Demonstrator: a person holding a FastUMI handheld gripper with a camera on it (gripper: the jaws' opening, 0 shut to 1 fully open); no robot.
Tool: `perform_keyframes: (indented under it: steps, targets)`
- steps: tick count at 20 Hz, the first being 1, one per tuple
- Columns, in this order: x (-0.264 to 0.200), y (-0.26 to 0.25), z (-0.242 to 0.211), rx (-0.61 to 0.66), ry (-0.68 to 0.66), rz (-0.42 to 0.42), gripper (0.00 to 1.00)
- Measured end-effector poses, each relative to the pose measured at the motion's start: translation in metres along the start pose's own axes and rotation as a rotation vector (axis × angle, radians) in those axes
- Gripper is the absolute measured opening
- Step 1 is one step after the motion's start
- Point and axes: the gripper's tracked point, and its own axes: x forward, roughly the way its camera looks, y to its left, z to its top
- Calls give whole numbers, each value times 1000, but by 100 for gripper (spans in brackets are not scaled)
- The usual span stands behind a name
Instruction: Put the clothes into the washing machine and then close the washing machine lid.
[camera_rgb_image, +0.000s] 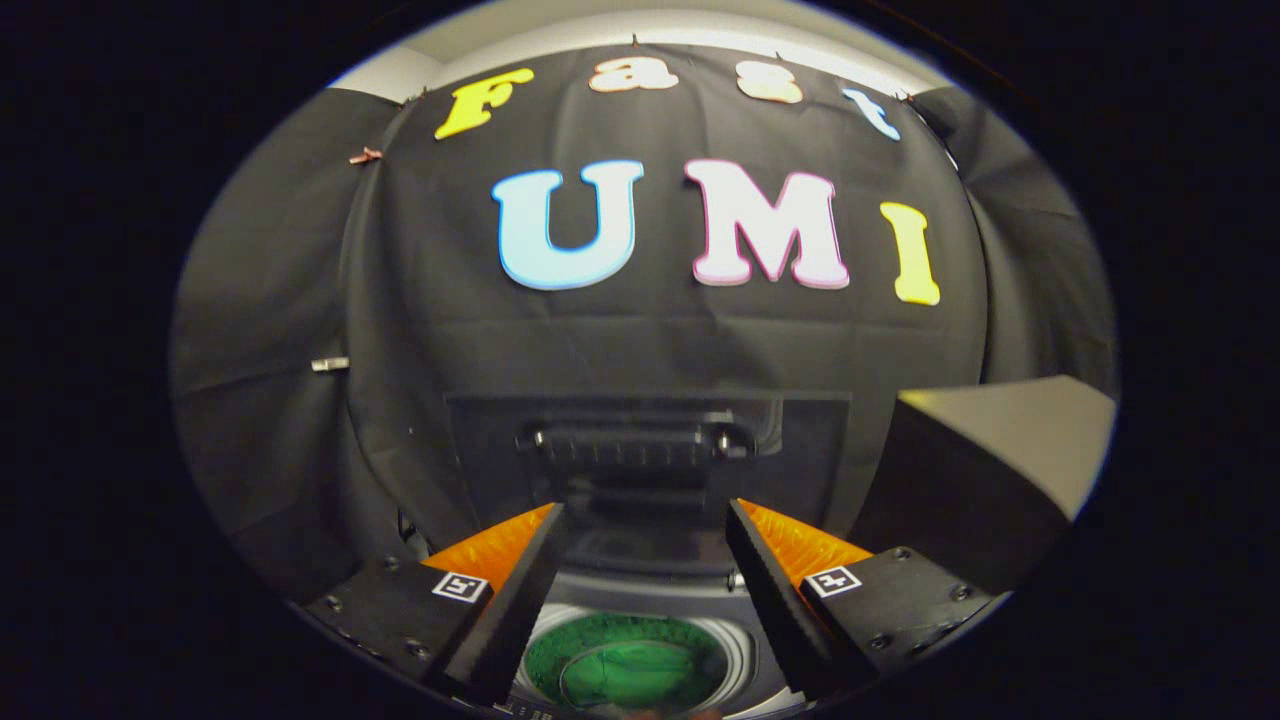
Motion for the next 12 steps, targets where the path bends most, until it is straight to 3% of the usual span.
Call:
perform_keyframes:
  steps: [3,7,12]
  targets:
    - [3,2,48,2,-59,10,99]
    - [36,6,84,-5,-16,11,99]
    - [95,-1,86,-2,90,-32,99]
